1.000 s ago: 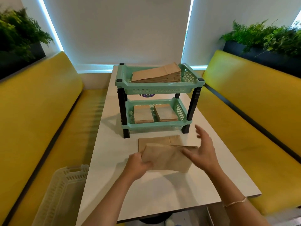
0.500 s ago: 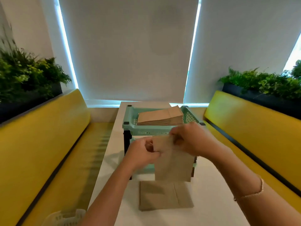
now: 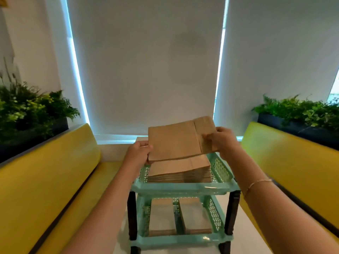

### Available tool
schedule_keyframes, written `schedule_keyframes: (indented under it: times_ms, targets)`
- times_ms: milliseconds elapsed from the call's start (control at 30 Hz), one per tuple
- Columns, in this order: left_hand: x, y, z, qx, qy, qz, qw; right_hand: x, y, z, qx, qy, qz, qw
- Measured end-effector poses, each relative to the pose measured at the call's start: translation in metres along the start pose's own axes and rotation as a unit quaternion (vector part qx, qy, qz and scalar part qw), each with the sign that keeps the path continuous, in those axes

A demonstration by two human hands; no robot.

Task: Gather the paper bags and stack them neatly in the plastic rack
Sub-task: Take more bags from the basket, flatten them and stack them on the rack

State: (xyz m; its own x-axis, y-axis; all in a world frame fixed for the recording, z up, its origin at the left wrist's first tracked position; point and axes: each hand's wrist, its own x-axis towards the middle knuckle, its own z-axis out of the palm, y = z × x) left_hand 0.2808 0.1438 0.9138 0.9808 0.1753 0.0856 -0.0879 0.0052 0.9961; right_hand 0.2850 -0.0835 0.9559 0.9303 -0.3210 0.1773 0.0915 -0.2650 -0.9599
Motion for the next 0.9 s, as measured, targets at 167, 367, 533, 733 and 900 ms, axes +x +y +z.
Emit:
schedule_keyframes:
  times_ms: [167,367,533,733,900]
  targets:
    - [0.028,-0.020,0.015,0.352,0.059,0.038,0.934,0.026,0.036,0.022,-0.156,-0.002,0.032,0.987]
    - [0.040,-0.042,0.026,0.490,0.027,0.003,0.871,0.018,0.047,0.028,-0.306,-0.018,0.009,0.952]
    - [0.037,-0.049,0.032,0.517,0.022,-0.031,0.855,0.013,0.050,0.031,-0.348,-0.024,0.012,0.937]
    - [0.034,-0.049,0.036,0.522,0.009,-0.038,0.852,0.010,0.053,0.035,-0.388,-0.029,0.009,0.921]
    - [0.022,-0.038,0.038,0.496,0.003,-0.039,0.867,0.004,0.052,0.034,-0.379,-0.013,-0.002,0.925]
